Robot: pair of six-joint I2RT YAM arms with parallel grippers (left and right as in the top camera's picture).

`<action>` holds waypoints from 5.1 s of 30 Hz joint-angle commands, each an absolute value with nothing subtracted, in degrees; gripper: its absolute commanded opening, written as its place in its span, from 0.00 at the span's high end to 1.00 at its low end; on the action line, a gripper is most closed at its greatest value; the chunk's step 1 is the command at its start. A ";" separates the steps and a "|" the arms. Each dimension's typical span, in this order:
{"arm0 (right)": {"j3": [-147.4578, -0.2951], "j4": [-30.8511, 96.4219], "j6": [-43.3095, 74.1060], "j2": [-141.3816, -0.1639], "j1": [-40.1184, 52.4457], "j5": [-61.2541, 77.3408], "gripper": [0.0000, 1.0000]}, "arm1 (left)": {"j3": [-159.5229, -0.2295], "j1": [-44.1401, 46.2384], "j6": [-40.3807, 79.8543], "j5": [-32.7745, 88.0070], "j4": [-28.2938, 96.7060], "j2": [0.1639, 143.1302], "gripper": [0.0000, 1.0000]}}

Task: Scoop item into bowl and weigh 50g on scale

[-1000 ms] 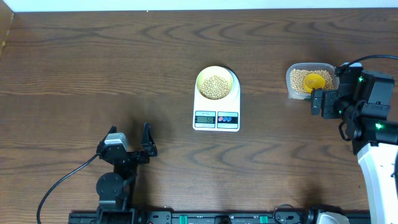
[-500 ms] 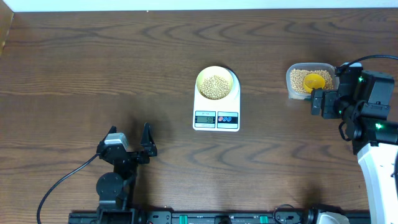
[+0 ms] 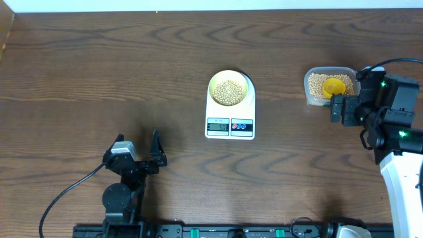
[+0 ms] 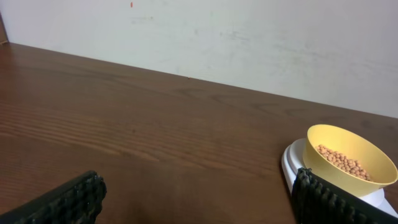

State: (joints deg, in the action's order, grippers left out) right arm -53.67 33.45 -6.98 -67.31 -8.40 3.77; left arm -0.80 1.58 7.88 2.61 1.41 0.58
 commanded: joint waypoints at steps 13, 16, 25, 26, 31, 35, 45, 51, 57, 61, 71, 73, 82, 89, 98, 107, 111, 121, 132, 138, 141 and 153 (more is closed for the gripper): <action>-54.78 33.52 -7.79 -66.70 -8.58 3.38 0.01 | -0.23 1.30 7.60 0.80 4.08 0.23 0.02; -54.78 33.52 -7.79 -66.70 -8.58 3.38 0.01 | -0.23 1.30 7.60 0.80 4.08 0.23 0.02; -54.78 33.78 -7.79 -66.78 -8.21 3.36 0.01 | -0.23 1.30 7.60 0.80 4.08 0.23 0.02; -54.78 33.76 -7.79 -66.78 -8.19 3.36 0.01 | -0.23 1.30 7.60 0.80 4.08 0.23 0.02; -54.78 33.89 -7.79 -66.78 -8.21 3.36 0.01 | -0.23 1.30 7.60 0.80 4.08 0.23 0.02; -54.78 33.91 -7.79 -66.78 -8.16 3.36 0.01 | -0.23 1.30 7.60 0.80 4.08 0.23 0.02; -54.70 33.93 -7.79 -66.87 -8.16 3.36 0.01 | -0.23 1.30 7.60 0.80 4.08 0.23 0.02; -54.63 35.81 -7.81 -66.87 -8.16 2.96 0.01 | -0.23 1.30 7.60 0.80 4.08 0.23 0.03; -54.63 36.03 -7.81 -66.85 -8.16 2.96 0.01 | -0.23 1.30 7.60 0.80 4.08 0.23 0.03; -54.50 36.03 -7.77 -66.46 -8.16 3.60 0.01 | -0.23 1.30 7.60 0.80 4.08 0.23 0.03; -41.89 22.52 -6.68 -58.59 -8.16 3.64 0.01 | -0.23 1.30 7.60 0.80 4.08 0.23 0.03; -38.04 17.82 -5.54 -56.16 -8.16 3.68 0.01 | -0.23 1.30 7.60 0.80 4.08 0.23 0.03; -21.78 -6.61 -3.25 -48.18 -8.16 9.41 0.01 | -0.23 1.30 7.60 0.80 4.08 0.23 0.02; -13.19 -19.57 -3.22 -43.62 -8.16 12.75 0.01 | -0.23 1.30 7.60 0.80 4.08 0.23 0.02; -5.76 -20.01 -3.25 -34.74 -8.14 12.82 0.01 | -0.23 1.30 7.60 0.80 4.08 0.23 0.02; -0.32 -18.70 -3.27 -26.61 -8.05 12.82 0.01 | -0.23 1.30 7.60 0.80 4.08 0.23 0.02; -0.32 -14.66 -3.29 -22.68 -6.68 11.00 0.01 | -0.23 1.30 7.60 0.80 4.08 0.23 0.02; -0.30 -5.08 -3.46 -14.55 -0.16 2.31 0.01 | -0.23 1.30 7.60 0.80 4.08 0.23 0.02; -0.30 4.32 -3.46 -6.02 1.23 1.17 0.01 | -0.23 1.30 7.60 0.80 4.08 0.23 0.03; -0.30 4.34 -3.46 -2.76 1.23 0.95 0.01 | -0.23 1.30 7.60 0.80 4.08 0.23 0.02; -0.30 4.36 -3.49 -1.26 1.23 0.67 0.01 | -0.23 1.30 7.60 0.80 4.08 0.23 0.03; -0.32 4.47 -3.49 -0.27 1.23 0.45 0.01 | -0.23 1.30 7.60 0.80 4.08 0.23 0.02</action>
State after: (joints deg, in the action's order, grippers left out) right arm -0.40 4.05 -3.95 -0.84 0.73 1.43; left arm -1.08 1.58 7.70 2.57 1.69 0.58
